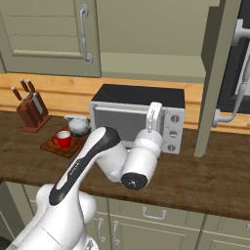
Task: Pick the kettle from the counter and place it on the tray. Then pick the mug from the cabinet and place it on the tray. Then close the cabinet doors.
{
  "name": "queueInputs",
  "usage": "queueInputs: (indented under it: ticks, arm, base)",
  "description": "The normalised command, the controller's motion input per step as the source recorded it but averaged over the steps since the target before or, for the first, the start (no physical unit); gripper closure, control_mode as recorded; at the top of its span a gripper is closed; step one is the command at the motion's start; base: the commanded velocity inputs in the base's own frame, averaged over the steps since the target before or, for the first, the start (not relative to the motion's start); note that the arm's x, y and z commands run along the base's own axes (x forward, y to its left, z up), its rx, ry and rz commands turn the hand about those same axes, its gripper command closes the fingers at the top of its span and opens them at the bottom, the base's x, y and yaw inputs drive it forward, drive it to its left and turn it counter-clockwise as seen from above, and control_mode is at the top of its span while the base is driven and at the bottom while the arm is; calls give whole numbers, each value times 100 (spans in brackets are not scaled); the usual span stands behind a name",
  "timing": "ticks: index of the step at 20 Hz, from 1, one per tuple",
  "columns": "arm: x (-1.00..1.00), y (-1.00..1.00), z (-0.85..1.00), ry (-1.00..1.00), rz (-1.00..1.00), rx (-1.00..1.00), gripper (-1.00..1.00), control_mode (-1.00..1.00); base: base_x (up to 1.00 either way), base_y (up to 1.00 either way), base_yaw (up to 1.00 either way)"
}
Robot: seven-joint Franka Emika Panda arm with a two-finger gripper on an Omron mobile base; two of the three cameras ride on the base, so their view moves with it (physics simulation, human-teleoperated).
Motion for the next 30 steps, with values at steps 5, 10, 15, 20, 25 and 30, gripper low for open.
queueInputs:
  ticks: [5,10,15,20,25,30]
  arm:
    - [-11,-39,-9,-20,1,2,-100,-100]
    - [-2,-36,-3,-15,6,1,-100,-100]
    - [0,-37,-2,-6,12,2,-100,-100]
    - [6,-20,-19,0,9,0,-100,-100]
    - [2,-37,-11,2,2,0,-100,-100]
    - [0,-48,-2,1,1,1,-100,-100]
  base:
    - [0,0,0]
    - [0,0,0]
    - [0,0,0]
    - [0,0,0]
    - [0,0,0]
    - [0,0,0]
